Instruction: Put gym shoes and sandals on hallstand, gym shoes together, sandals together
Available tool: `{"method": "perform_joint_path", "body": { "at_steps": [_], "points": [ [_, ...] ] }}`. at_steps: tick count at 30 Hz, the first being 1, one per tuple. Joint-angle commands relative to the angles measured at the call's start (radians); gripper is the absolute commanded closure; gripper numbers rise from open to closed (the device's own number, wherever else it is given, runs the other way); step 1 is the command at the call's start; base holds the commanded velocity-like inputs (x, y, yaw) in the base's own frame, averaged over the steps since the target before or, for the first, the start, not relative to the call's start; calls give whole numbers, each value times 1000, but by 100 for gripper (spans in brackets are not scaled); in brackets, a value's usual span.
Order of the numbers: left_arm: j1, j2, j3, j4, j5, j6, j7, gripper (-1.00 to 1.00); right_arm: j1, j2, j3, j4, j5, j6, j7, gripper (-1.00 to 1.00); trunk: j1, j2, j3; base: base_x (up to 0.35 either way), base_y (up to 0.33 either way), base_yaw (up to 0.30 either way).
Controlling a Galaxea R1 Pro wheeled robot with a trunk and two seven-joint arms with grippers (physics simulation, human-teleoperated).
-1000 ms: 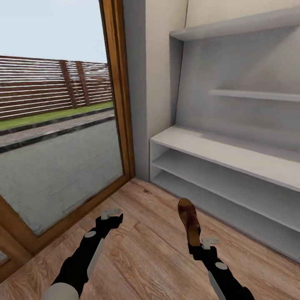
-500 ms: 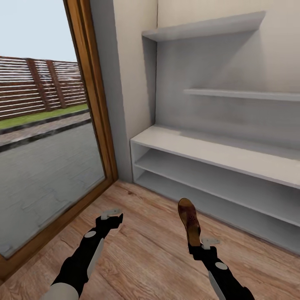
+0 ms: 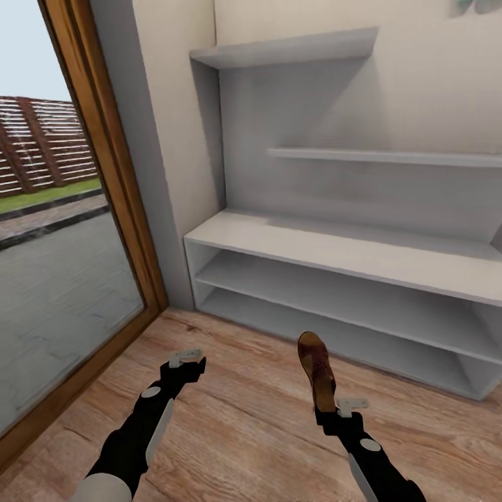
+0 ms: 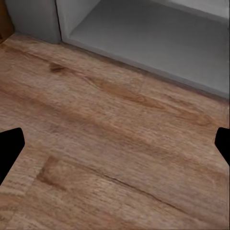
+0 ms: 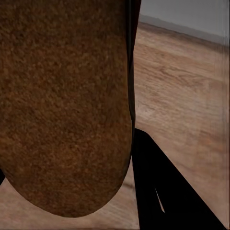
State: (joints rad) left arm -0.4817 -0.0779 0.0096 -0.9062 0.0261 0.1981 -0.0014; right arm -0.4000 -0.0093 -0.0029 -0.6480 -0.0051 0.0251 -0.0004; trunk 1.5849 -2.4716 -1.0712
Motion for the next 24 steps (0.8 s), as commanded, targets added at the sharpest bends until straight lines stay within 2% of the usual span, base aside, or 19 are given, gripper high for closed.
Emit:
{"method": "perform_joint_path", "body": {
  "at_steps": [1, 24],
  "points": [
    [0, 0, 1, -2, 3, 6, 0, -100, 0, 0, 0, -1, -4, 3, -1, 100, 0, 0, -1, 0, 0, -300],
    [0, 0, 1, 0, 3, 6, 0, -100, -1, 0, 0, -1, -4, 3, -1, 100, 0, 0, -1, 0, 0, -300]
  ]
}}
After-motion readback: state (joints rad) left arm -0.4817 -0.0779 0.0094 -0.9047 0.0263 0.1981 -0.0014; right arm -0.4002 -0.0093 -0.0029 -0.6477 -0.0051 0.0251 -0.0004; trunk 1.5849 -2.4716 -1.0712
